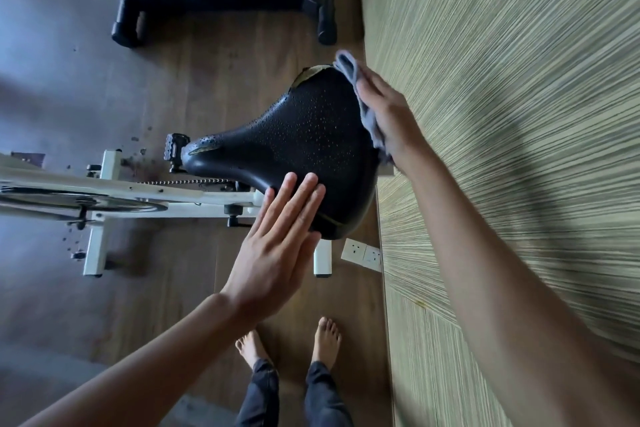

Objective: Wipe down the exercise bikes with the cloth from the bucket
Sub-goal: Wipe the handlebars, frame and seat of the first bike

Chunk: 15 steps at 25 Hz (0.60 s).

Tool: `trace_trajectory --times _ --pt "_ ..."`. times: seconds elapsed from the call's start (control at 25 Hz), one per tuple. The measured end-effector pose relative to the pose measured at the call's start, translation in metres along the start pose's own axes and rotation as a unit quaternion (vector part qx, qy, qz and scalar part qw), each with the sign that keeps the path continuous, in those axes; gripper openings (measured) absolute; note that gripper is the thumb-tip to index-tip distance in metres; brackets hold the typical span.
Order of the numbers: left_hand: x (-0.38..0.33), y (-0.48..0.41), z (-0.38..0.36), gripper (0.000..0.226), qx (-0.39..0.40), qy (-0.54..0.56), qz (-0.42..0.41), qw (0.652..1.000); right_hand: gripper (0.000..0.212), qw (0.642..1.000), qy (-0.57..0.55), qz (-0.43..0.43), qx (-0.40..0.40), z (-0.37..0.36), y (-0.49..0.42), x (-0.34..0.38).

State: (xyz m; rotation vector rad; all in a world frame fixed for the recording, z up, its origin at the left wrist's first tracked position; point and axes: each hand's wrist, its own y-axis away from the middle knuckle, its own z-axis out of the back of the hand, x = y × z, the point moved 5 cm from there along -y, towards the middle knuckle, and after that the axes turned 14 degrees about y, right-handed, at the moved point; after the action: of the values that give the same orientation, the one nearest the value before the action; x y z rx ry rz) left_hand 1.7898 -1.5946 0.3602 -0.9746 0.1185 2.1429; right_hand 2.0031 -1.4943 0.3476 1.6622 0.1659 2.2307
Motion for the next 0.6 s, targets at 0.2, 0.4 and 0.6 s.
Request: trace_trajectory --times 0.2,0.4,0.6 --pt "-0.003 -0.002 0.003 0.049 0.009 -0.007 0.006 1.000 0.040 0.978 0.011 0.008 -0.208 -0.027 0.088 -0.022" --pt "0.002 -0.005 0.014 0.050 0.039 -0.024 0.001 0.999 0.050 0.942 0.121 0.029 -0.312 -0.066 0.138 -0.021" --pt "0.025 -0.024 0.042 0.051 0.014 -0.045 0.029 0.998 0.047 0.907 0.332 0.114 -0.232 -0.083 0.163 -0.003"
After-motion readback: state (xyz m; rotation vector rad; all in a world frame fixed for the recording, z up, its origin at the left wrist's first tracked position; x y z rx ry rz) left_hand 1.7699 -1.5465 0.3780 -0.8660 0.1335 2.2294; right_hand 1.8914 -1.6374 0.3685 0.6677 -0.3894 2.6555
